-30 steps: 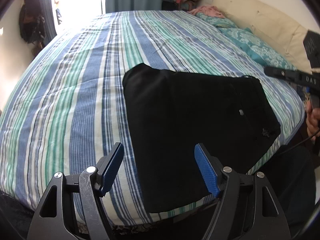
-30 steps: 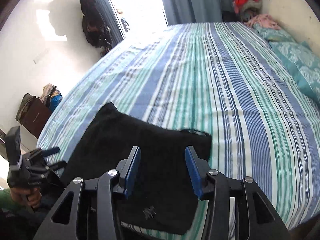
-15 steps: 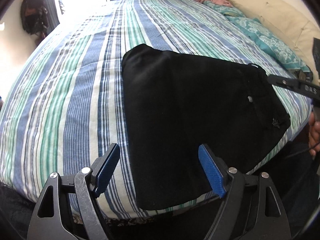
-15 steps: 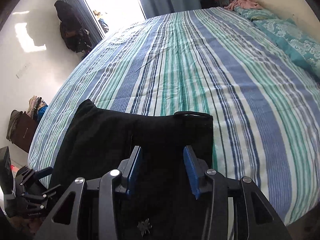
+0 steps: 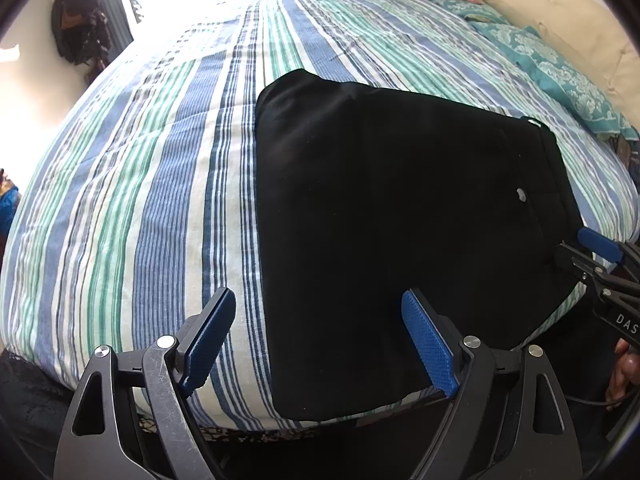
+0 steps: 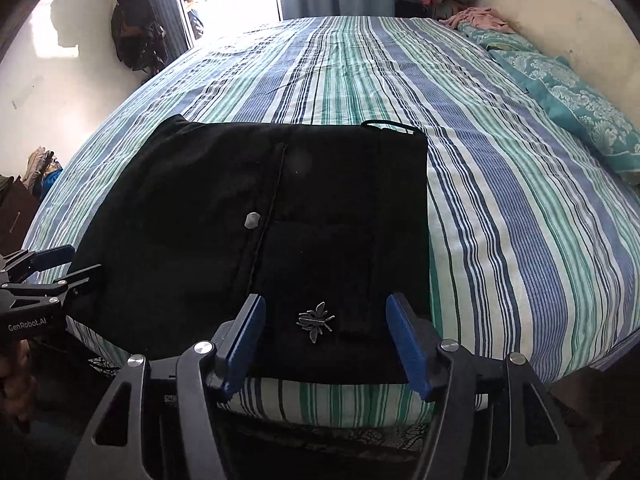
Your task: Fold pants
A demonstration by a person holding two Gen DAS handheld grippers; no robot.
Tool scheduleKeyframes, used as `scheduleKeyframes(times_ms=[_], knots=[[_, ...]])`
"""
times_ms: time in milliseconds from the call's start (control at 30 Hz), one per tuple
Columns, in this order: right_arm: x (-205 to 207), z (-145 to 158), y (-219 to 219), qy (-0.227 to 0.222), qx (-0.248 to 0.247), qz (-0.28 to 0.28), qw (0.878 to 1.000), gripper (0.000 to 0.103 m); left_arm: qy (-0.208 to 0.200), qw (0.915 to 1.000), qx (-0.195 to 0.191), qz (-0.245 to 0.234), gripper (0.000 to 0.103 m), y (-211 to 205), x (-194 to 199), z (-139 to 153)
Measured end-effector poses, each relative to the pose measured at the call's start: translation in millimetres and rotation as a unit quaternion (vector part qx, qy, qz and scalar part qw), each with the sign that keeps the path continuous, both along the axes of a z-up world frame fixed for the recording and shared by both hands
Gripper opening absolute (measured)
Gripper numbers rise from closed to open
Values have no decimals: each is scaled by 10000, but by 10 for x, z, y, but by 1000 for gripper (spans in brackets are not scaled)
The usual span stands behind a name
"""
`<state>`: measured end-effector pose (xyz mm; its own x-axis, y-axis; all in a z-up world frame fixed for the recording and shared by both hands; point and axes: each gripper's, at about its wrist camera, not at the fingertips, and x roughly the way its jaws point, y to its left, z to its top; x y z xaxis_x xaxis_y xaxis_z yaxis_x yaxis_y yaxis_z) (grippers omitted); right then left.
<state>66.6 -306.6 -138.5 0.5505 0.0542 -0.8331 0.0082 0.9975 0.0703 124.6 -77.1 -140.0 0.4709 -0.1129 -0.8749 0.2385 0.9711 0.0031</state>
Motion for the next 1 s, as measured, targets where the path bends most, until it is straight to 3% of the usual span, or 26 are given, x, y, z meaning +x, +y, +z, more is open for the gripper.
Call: scheduleKeyframes(times_ms=[267, 433, 533, 667, 833, 1000], knots=[[-39, -15, 6, -125, 19, -14, 9999, 70, -7, 10000, 47, -56, 86, -46, 3, -8], [-114, 73, -31, -397, 216, -108, 9989, 70, 60, 9998, -195, 35, 87, 89, 17, 52], [-209, 159, -220, -710, 777, -385, 9937, 75, 38, 9992, -359, 195, 88, 237, 29, 92], [-317, 208, -474, -974, 1097, -1009, 9840, 78, -97, 9976, -517, 461, 88, 433, 54, 134], [-406, 279, -637, -1255, 1215, -1508, 9730, 78, -322, 9933, -687, 872, 88, 663, 78, 153], [-392, 253, -685, -1219, 1269, -1616, 9710, 78, -457, 9900, -689, 1147, 88, 802, 90, 144]])
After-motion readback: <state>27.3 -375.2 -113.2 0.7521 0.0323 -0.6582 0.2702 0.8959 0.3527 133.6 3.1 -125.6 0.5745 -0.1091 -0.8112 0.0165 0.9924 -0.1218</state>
